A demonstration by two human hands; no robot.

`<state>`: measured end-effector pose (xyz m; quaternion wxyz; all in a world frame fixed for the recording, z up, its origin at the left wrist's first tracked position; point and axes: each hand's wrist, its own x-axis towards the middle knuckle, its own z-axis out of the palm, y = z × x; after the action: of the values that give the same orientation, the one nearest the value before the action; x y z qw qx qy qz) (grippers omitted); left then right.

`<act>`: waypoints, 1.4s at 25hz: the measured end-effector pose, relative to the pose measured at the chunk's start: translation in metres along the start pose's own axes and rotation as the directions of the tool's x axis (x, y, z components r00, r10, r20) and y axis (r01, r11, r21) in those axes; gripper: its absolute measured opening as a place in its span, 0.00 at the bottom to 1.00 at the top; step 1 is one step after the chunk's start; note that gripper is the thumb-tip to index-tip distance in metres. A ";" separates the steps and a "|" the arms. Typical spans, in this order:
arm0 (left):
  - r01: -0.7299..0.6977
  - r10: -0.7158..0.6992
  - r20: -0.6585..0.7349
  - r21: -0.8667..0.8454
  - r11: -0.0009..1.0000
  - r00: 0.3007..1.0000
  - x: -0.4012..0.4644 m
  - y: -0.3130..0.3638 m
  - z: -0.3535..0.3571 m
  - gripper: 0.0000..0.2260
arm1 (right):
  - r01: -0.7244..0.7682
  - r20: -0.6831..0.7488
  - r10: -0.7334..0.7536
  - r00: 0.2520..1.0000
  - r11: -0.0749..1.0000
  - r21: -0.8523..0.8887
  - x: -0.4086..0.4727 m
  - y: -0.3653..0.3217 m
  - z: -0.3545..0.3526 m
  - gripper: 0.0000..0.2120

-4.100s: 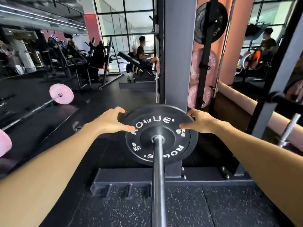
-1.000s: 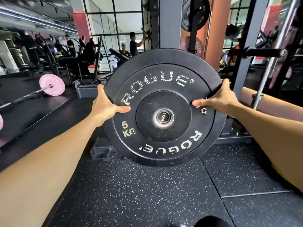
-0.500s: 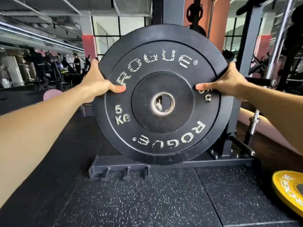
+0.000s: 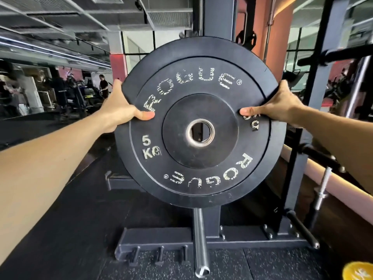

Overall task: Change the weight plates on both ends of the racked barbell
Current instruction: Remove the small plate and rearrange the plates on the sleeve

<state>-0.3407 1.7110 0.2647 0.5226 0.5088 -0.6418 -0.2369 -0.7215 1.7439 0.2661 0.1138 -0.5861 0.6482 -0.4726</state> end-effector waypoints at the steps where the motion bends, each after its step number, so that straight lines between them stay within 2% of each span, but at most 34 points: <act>1: -0.003 0.003 0.000 -0.004 1.000 1.000 0.014 0.022 -0.007 0.39 | 0.015 0.002 -0.015 1.000 1.000 0.004 0.017 -0.018 -0.012 0.60; 8: -0.008 0.009 -0.030 0.033 0.999 1.000 0.113 0.178 -0.056 0.39 | 0.035 0.022 -0.035 0.999 0.999 0.000 0.124 -0.139 -0.100 0.57; 13: -0.007 0.010 -0.050 0.066 0.998 0.999 0.146 0.225 -0.076 0.39 | 0.059 0.021 -0.059 0.998 0.998 0.005 0.160 -0.180 -0.127 0.52; 16: -0.014 0.018 -0.051 0.074 0.997 0.999 0.152 0.244 -0.079 0.38 | 0.042 0.004 -0.042 0.999 0.999 0.021 0.164 -0.188 -0.142 0.54; 18: -0.030 0.034 -0.047 0.087 0.996 0.998 0.151 0.254 -0.071 0.38 | 0.041 0.000 -0.041 0.999 0.999 0.022 0.162 -0.185 -0.153 0.56; 21: -0.037 0.040 -0.033 0.075 0.996 0.999 0.150 0.271 -0.049 0.39 | 0.024 -0.016 -0.024 1.000 1.000 -0.006 0.163 -0.174 -0.181 0.53; 26: -0.041 0.042 -0.017 0.052 0.998 0.999 0.142 0.307 0.020 0.41 | 0.019 -0.029 -0.020 0.999 0.999 -0.031 0.174 -0.131 -0.245 0.51; 31: -0.052 0.053 -0.019 0.024 0.998 0.998 0.104 0.358 0.150 0.40 | 0.046 -0.043 -0.048 0.998 0.998 -0.052 0.190 -0.033 -0.351 0.56; 35: -0.029 0.028 -0.035 -0.024 0.999 0.999 0.066 0.400 0.266 0.39 | 0.046 -0.008 -0.047 0.999 0.995 -0.086 0.202 0.044 -0.453 0.55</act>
<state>-0.7412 1.7390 0.5360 0.5432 0.4973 -0.6367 -0.2286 -1.1256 1.7803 0.5544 0.0743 -0.6031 0.6545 -0.4499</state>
